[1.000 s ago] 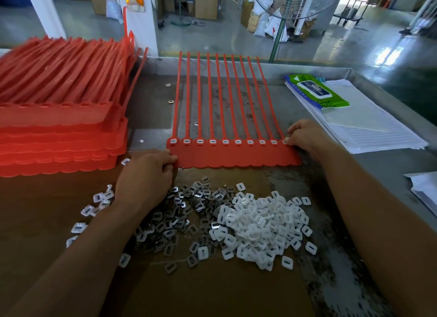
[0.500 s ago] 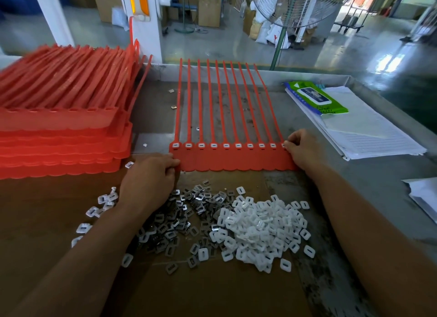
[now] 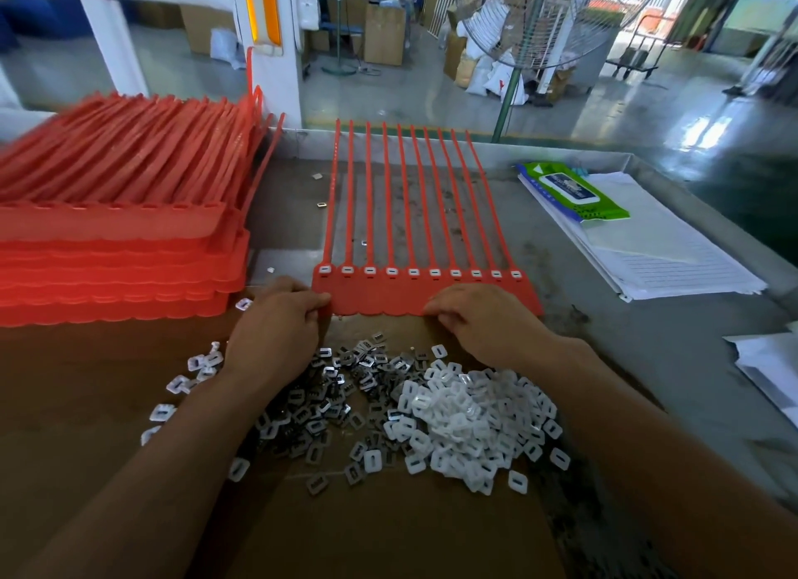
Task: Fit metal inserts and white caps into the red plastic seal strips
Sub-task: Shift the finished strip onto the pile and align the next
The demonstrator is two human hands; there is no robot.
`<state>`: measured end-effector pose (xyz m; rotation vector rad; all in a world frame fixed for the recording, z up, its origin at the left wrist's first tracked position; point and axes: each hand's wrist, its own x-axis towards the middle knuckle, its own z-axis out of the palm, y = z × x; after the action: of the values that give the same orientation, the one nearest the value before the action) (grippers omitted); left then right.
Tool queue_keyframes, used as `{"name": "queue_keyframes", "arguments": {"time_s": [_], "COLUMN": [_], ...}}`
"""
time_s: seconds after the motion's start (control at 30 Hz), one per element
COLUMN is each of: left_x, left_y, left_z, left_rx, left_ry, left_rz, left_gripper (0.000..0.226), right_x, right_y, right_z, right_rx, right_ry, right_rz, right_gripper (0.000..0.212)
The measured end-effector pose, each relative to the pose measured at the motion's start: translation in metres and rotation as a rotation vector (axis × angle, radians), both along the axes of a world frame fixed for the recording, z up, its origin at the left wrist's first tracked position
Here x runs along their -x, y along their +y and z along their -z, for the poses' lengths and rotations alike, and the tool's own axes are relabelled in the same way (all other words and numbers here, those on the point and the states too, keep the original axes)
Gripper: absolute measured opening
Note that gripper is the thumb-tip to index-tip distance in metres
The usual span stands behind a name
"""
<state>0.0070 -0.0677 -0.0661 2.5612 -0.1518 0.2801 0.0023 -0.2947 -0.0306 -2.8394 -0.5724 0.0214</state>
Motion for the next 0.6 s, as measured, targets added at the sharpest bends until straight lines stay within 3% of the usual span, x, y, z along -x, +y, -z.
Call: {"name": "queue_keyframes", "arguments": {"time_s": [0.27, 0.6], "left_x": [0.002, 0.001], "left_y": [-0.002, -0.001], "left_z": [-0.003, -0.002], "left_rx": [-0.012, -0.060], "left_ry": [0.021, -0.001], "left_rz": [-0.038, -0.015], "left_gripper": [0.060, 0.043], "right_x": [-0.012, -0.052], "right_y": [0.006, 0.022], "right_z": [0.007, 0.007], "right_rx": [0.116, 0.136], "right_ry": [0.127, 0.181], "right_rz": [0.063, 0.135], "right_gripper": [0.046, 0.054]}}
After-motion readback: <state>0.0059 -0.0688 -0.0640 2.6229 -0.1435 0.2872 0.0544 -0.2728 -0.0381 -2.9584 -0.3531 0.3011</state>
